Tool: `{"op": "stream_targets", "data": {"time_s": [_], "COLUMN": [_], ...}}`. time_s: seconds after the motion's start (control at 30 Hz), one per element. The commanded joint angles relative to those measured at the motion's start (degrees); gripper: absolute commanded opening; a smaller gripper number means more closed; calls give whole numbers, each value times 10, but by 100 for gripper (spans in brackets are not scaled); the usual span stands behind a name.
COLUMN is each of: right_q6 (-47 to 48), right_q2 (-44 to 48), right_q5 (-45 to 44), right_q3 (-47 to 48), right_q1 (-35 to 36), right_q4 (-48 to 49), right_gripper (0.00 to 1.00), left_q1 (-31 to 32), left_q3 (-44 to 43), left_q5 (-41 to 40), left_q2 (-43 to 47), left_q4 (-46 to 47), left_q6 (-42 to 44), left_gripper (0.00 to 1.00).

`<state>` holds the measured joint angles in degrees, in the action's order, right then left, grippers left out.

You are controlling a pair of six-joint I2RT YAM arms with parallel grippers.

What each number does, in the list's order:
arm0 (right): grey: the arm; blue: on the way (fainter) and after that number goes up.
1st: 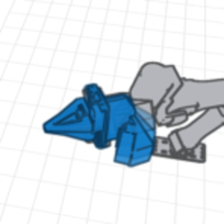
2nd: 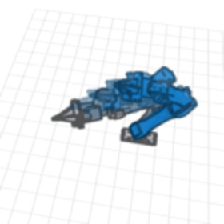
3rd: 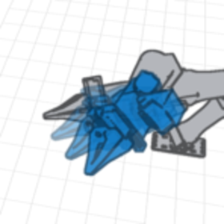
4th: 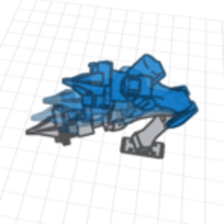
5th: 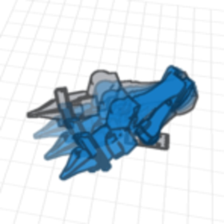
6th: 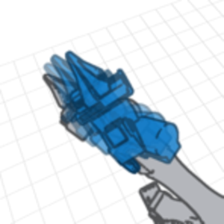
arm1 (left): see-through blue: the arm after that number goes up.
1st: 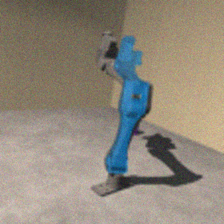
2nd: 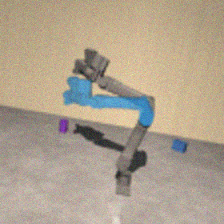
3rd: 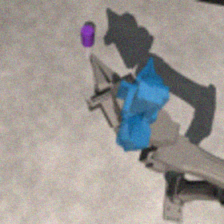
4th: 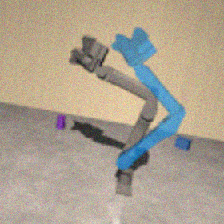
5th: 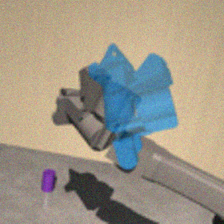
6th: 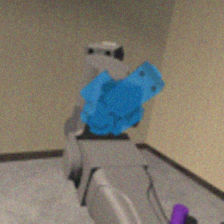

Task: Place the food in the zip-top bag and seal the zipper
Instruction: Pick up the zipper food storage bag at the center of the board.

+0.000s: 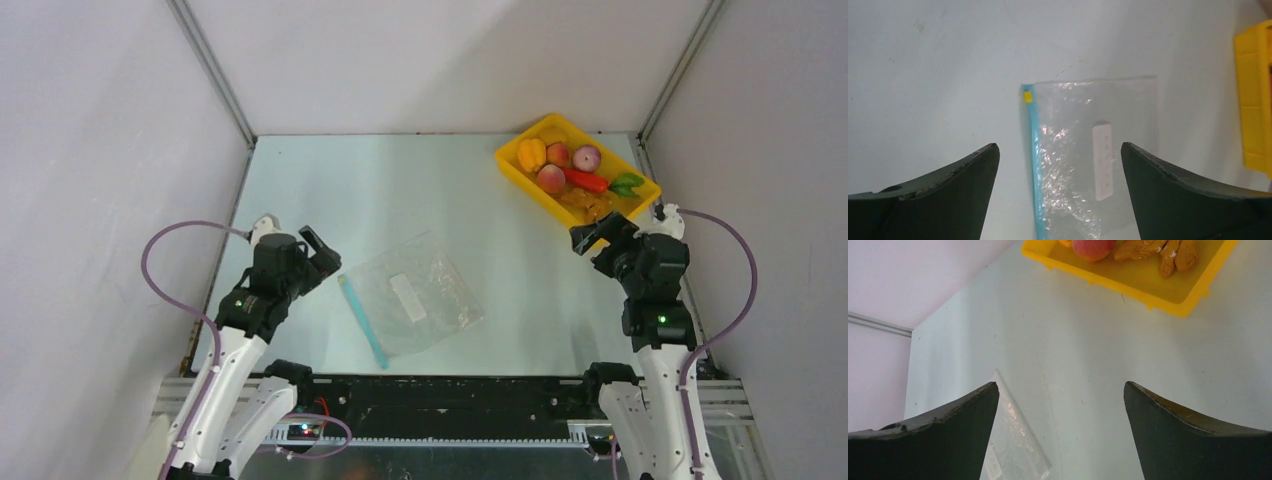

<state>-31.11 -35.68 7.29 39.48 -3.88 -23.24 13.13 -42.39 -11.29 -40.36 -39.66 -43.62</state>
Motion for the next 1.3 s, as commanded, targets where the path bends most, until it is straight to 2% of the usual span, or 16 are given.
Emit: {"op": "stream_targets", "data": {"time_s": [0.0,0.27,0.43,0.57,0.6,0.67,0.73,1.07,1.27], "right_q6": [-4,-8,-10,-13,-13,-14,-14,-4,-6], "right_q2": [33,58,32,15,13,10,10,21,22], "right_q5": [-7,16,57,69,69,65,59,13,11], "right_q3": [-11,-37,-42,-42,-42,-42,-44,-45,-45], "right_q1": [3,3,4,17,20,33,42,83,84], "right_q4": [25,53,56,55,53,49,45,27,25], "right_gripper": [99,99,99,100,100,100,100,100,100], "left_q1": [4,5,5,6,6,6,5,4,4], "left_q3": [15,55,102,122,125,130,134,132,145], "left_q5": [12,44,74,62,63,70,69,63,60], "left_q2": [12,-1,-18,-55,-33,-91,-112,-177,-191], "left_q4": [-5,0,45,79,97,126,151,201,217], "left_q6": [-18,-38,-56,-59,-56,-52,-54,-71,-79], "left_gripper": [98,98,98,98,98,98,98,80,77]}}
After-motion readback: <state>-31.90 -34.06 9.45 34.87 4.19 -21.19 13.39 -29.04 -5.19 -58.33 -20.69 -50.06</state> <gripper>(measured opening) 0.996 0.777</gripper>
